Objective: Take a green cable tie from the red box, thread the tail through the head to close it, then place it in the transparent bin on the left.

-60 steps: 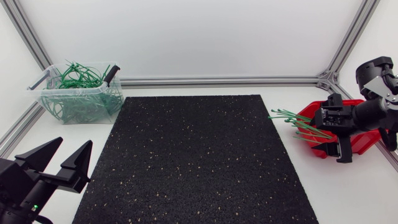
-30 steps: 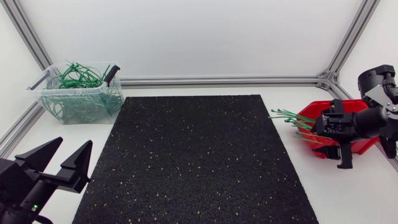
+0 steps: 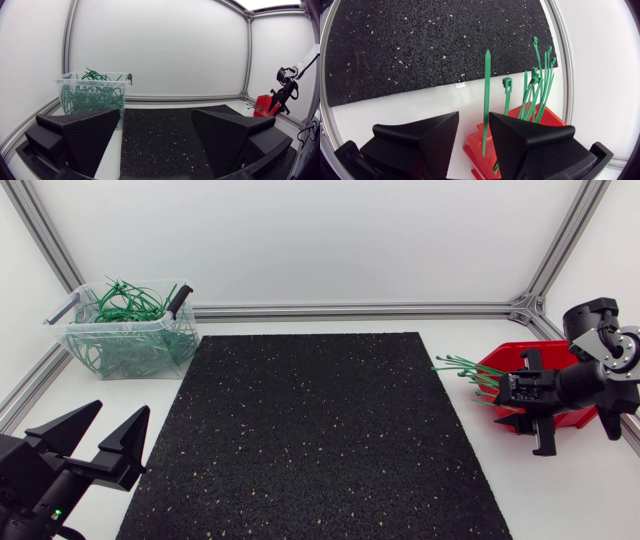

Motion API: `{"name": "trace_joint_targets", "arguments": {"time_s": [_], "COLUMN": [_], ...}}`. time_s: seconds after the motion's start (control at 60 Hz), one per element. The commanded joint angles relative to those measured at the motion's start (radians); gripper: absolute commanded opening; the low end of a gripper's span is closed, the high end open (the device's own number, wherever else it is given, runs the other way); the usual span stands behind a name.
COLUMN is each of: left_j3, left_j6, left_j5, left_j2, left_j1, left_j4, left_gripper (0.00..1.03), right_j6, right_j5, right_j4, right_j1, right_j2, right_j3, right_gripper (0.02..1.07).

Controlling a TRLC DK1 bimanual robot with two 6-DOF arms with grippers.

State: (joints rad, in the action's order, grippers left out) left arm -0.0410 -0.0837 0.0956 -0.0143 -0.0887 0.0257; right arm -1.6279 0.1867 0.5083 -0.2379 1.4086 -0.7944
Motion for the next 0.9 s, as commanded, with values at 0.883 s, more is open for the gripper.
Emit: {"name": "trace_joint_targets", "arguments": {"time_s": [0.883], "left_j3": [0.041], "left_j6": [-0.019], "left_j5": [-0.01], "left_j2": [-0.016], "left_j1": [-0.02], "left_j4": [-0.02], "left_gripper": [1.0], "right_j6": [-0.033], "right_j5": [0.059], "right_j4": [0.259], "right_j1": [-0.032], "right_j2": [-0.02], "right_j3": [-0.218], "right_gripper": [0.08]}}
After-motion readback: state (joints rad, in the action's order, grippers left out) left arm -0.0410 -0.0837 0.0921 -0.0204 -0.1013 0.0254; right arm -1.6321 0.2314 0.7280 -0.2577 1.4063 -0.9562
